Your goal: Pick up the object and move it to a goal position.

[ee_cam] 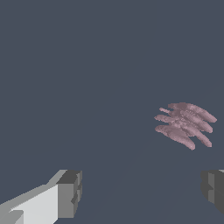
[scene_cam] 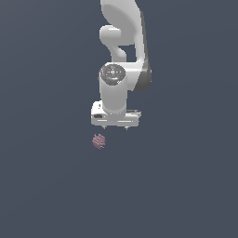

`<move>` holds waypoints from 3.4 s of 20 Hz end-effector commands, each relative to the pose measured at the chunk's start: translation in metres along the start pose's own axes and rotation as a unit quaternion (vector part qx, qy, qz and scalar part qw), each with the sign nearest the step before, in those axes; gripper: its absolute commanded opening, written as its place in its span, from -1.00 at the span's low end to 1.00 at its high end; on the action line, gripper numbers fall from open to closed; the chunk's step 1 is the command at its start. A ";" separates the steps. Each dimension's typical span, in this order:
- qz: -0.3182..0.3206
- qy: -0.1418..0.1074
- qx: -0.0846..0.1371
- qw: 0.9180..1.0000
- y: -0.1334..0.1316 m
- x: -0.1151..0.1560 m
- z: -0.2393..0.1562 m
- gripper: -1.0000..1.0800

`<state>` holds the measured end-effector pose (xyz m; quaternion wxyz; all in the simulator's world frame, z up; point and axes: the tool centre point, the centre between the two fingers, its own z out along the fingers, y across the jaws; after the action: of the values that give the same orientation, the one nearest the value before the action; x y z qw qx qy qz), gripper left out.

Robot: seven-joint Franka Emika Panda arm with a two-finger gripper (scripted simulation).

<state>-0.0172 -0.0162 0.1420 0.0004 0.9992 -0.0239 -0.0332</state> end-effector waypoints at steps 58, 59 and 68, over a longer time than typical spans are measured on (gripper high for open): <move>-0.077 0.033 -0.001 0.996 0.088 0.027 0.099 0.92; -0.077 0.033 -0.001 0.996 0.088 0.028 0.100 0.92; -0.078 0.033 -0.001 0.996 0.088 0.028 0.101 -1.00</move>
<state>-0.0001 -0.1055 0.0402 0.0001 0.9986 0.0536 0.0002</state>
